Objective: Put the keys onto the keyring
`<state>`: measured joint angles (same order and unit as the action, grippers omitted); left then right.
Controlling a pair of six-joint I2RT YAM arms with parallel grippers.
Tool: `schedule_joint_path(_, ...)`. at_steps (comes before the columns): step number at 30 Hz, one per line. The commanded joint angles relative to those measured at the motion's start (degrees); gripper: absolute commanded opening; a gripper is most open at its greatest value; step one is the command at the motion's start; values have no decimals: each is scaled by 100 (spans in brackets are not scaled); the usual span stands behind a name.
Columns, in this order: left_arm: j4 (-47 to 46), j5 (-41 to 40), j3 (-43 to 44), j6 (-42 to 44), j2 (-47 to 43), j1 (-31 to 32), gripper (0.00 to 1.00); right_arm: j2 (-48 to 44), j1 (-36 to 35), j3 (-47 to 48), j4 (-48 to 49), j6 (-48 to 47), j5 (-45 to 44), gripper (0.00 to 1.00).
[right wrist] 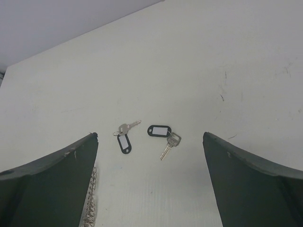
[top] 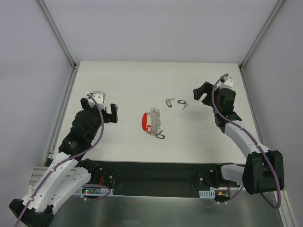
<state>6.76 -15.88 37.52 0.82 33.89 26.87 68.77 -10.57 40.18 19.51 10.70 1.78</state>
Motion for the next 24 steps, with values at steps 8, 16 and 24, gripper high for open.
schedule_joint_path(8,9,313,80,-64,127,-103,99,855,82,868,-850,-937,77,96)
schedule_joint_path(16,53,533,80,-64,302,-103,99,1578,-760,1176,-1036,-1386,-19,96)
schedule_joint_path(24,185,1816,300,-1408,1259,-7,97,1745,-1342,992,-1019,-1246,32,91)
